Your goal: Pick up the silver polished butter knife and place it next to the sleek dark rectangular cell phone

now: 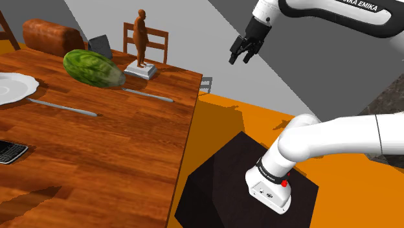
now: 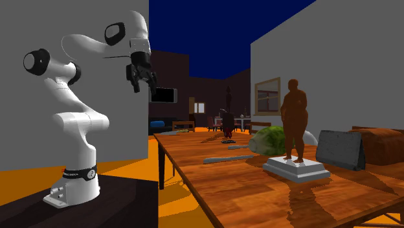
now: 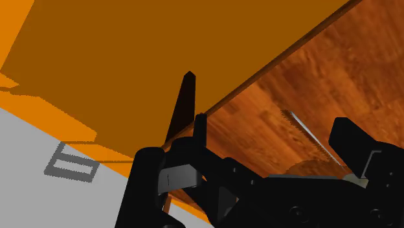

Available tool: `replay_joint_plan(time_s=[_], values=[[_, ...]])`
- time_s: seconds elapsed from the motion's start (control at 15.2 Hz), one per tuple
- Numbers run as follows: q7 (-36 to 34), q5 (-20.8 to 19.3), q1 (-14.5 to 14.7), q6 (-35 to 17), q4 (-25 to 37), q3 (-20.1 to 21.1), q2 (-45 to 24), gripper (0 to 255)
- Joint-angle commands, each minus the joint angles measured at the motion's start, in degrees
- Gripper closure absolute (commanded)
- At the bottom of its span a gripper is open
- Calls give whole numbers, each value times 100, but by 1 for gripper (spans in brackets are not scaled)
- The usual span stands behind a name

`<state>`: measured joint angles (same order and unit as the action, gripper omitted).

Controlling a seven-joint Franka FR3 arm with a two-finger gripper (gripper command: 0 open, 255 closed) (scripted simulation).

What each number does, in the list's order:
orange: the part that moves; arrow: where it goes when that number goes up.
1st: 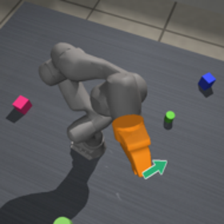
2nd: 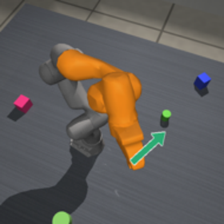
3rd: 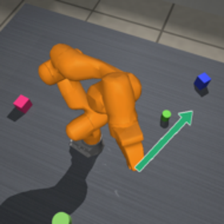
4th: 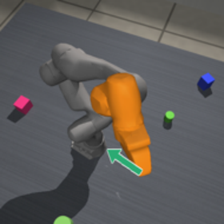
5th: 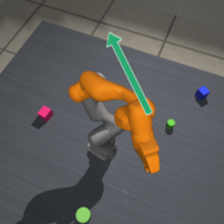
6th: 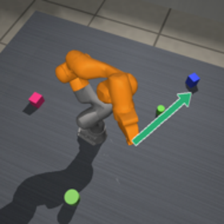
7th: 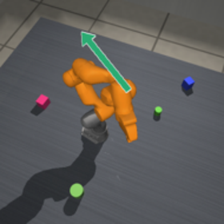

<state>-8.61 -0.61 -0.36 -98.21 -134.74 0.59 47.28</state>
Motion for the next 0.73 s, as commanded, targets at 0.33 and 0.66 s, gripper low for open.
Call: replay_joint_plan(time_s=[0.33,0.66], values=[[491,-9,225,-602,302,-49,-1105,0],[971,5,429,-1060,763,-51,-2230,0]])
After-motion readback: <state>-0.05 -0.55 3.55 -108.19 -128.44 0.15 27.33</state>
